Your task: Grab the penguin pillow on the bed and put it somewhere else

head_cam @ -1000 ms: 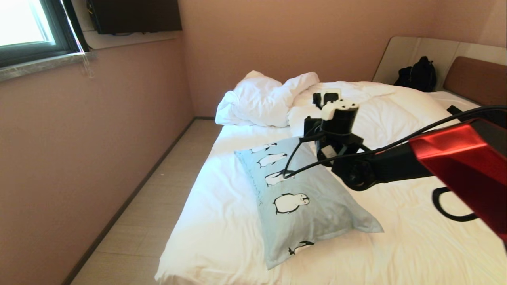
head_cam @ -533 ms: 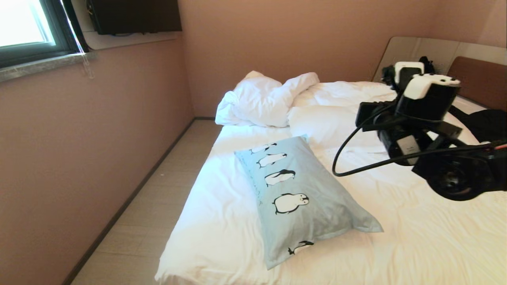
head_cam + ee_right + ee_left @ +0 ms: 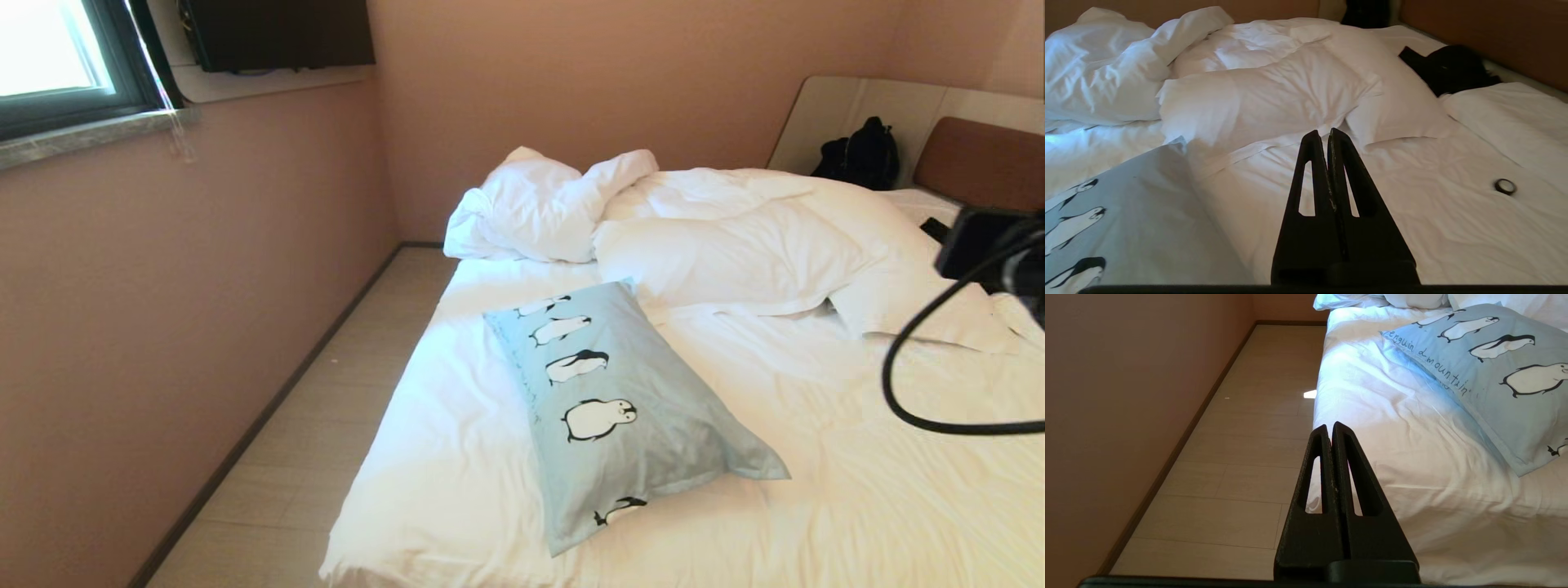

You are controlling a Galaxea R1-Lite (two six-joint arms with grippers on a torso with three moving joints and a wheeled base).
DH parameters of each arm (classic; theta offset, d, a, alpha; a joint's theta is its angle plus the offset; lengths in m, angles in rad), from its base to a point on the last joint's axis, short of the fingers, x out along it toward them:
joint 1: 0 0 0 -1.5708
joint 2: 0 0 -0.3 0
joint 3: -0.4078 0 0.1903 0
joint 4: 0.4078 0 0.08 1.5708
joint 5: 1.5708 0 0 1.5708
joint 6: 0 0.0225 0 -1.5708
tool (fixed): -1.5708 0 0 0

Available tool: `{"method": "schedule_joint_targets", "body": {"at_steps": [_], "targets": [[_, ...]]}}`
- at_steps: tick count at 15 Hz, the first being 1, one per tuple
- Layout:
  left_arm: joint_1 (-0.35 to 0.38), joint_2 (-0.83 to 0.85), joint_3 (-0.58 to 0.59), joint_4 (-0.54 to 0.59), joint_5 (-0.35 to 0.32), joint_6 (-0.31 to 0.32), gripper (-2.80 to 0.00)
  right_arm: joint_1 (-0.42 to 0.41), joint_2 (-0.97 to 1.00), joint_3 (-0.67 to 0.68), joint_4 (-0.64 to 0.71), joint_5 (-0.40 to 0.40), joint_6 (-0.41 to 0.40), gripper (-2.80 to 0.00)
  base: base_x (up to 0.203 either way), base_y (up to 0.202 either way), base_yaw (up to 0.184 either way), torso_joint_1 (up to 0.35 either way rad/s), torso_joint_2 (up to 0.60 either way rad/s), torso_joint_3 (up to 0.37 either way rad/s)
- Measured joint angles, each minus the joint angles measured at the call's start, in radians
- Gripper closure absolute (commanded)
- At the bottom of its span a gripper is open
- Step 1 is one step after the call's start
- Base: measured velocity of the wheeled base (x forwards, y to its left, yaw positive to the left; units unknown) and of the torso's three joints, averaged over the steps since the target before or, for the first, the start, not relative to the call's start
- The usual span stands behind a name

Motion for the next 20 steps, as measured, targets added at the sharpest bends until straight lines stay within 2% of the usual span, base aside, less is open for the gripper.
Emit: {"method": "schedule_joint_targets", "body": {"at_steps": [5, 7, 14, 20], "targets": [[0.0, 0.0, 0.0, -0.001, 0.0, 0.0, 0.0, -0.17, -0.374, 0.19, 0.037, -0.021, -0.072, 0.0, 0.0, 0.0, 0.0, 0.0, 0.0, 0.0], [0.0, 0.0, 0.0, 0.0, 0.0, 0.0, 0.0, -0.206, -0.509, 0.241, 0.064, -0.047, -0.099, 0.0, 0.0, 0.0, 0.0, 0.0, 0.0, 0.0], [0.0, 0.0, 0.0, 0.0, 0.0, 0.0, 0.0, -0.208, -0.952, 0.236, 0.28, -0.054, -0.126, 0.0, 0.0, 0.0, 0.0, 0.0, 0.0, 0.0], [0.0, 0.0, 0.0, -0.001, 0.0, 0.0, 0.0, -0.24, -1.041, 0.233, 0.474, -0.05, -0.153, 0.0, 0.0, 0.0, 0.0, 0.0, 0.0, 0.0]]}}
